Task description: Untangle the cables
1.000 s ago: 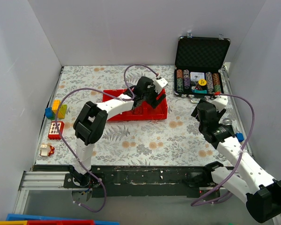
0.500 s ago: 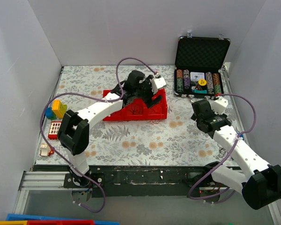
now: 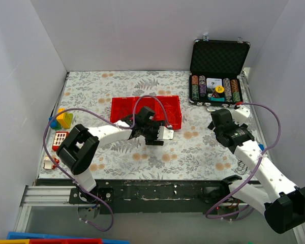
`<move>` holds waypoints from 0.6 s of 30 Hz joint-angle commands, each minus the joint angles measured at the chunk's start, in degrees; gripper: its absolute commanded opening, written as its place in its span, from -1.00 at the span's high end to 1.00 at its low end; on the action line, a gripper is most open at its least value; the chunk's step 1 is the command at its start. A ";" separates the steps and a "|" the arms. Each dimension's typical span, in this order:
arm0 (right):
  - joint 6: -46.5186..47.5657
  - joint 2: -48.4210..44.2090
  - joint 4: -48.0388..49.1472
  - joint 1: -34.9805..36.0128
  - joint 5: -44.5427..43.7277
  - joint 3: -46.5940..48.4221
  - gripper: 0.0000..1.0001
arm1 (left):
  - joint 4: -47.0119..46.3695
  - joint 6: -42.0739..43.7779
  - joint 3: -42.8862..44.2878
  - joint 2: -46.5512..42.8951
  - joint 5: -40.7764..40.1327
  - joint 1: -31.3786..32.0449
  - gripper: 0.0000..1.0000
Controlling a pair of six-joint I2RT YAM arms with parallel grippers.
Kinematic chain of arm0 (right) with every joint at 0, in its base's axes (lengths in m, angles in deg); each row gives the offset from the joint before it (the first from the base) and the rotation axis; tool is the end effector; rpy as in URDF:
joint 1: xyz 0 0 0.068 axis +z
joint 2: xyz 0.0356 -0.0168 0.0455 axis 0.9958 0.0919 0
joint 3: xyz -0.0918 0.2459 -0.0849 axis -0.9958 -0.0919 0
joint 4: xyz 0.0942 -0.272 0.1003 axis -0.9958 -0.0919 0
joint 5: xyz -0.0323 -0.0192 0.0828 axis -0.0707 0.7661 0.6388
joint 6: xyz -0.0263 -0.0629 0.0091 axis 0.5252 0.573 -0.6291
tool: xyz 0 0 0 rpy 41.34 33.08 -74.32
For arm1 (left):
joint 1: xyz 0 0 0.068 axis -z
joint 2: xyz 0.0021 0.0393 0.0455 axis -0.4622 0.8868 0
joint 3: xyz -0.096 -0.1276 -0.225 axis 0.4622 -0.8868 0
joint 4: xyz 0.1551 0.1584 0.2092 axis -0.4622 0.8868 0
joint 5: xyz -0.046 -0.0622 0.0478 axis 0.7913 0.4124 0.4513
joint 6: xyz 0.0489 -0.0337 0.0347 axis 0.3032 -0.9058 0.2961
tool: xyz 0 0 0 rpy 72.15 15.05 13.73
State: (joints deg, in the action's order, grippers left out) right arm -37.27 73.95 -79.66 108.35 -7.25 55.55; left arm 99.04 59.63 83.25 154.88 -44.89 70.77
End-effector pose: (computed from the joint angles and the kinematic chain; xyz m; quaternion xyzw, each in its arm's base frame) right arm 0.2373 0.0629 0.2552 0.3105 0.8228 -0.0772 0.4697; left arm 0.2699 -0.2870 0.1441 0.5158 0.7730 -0.2777 0.2433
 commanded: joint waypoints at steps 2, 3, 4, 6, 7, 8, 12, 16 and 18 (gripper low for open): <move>0.48 -1.54 3.87 -0.32 0.82 -1.07 -0.70 | -14.97 11.40 -5.40 -1.63 -1.39 0.09 -0.22; 0.66 -1.89 4.31 -0.33 0.99 -1.33 -0.69 | -18.57 12.54 -6.72 -1.80 -1.13 0.26 -0.22; 0.83 -2.15 4.84 -0.33 1.34 -1.77 -0.69 | -20.61 14.47 -7.69 -1.89 -0.69 0.17 -0.22; 1.18 -2.51 5.63 -0.33 1.78 -2.38 -0.68 | -23.17 17.11 -9.27 -1.63 0.45 0.26 -0.22; 1.19 -2.77 5.98 -0.33 1.96 -2.56 -0.68 | -23.26 18.34 -9.45 -1.19 0.89 0.35 -0.22; 1.45 -2.68 6.25 -0.33 2.22 -2.74 -0.68 | -23.61 19.31 -9.37 -0.75 1.07 0.44 -0.21; 2.06 -2.95 7.13 -0.24 3.28 -3.26 -0.66 | -27.83 19.67 -8.67 1.18 2.21 0.61 -0.04; 2.50 -3.47 8.09 -0.32 3.81 -3.97 -0.63 | -28.27 21.95 -7.43 3.12 3.44 0.79 0.15; 2.68 -3.74 8.27 -0.33 3.90 -4.14 -0.62 | -27.05 23.53 -7.00 3.91 3.88 0.88 0.22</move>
State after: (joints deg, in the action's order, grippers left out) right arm -35.41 71.46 -73.78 108.32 -3.40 51.85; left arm 73.51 78.76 74.11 157.68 -43.90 71.23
